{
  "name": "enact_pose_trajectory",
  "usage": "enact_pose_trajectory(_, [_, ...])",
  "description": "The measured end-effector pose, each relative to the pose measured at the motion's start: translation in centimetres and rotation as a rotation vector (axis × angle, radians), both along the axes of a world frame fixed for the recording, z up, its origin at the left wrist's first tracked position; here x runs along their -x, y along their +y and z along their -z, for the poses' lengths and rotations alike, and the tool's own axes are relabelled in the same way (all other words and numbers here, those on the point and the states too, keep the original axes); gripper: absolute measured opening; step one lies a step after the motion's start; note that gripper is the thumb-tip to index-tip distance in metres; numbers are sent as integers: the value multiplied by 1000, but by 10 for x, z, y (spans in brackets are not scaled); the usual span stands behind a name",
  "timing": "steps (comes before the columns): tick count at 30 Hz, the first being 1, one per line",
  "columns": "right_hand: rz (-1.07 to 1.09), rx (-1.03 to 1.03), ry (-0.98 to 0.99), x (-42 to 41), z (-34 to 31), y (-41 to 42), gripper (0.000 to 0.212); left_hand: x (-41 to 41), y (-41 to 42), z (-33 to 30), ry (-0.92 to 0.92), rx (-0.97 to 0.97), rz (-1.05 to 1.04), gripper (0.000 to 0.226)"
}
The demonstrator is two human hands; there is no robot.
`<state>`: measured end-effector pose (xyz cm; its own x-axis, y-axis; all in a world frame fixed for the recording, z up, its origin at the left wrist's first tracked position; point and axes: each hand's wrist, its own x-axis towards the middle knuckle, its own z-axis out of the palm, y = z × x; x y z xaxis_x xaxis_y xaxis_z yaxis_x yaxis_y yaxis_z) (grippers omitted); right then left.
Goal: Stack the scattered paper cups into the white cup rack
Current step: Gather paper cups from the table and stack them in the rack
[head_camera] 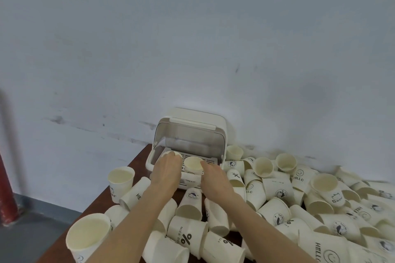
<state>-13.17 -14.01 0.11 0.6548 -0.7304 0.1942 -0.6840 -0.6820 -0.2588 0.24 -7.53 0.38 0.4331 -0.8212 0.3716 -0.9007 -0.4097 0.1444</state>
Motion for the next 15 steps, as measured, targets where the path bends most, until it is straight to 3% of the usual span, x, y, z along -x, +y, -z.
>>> enact_pose_trajectory(6, [4,25,-94,43,-24,17,38,25,14,-14,-53,17,55,23])
enact_pose_trajectory(9, [55,30,-113,72,-35,22,48,35,25,-17,-65,32,65,22])
enact_pose_trajectory(15, [146,25,-135,119,-39,27,50,48,48,-10,65,63,60,19])
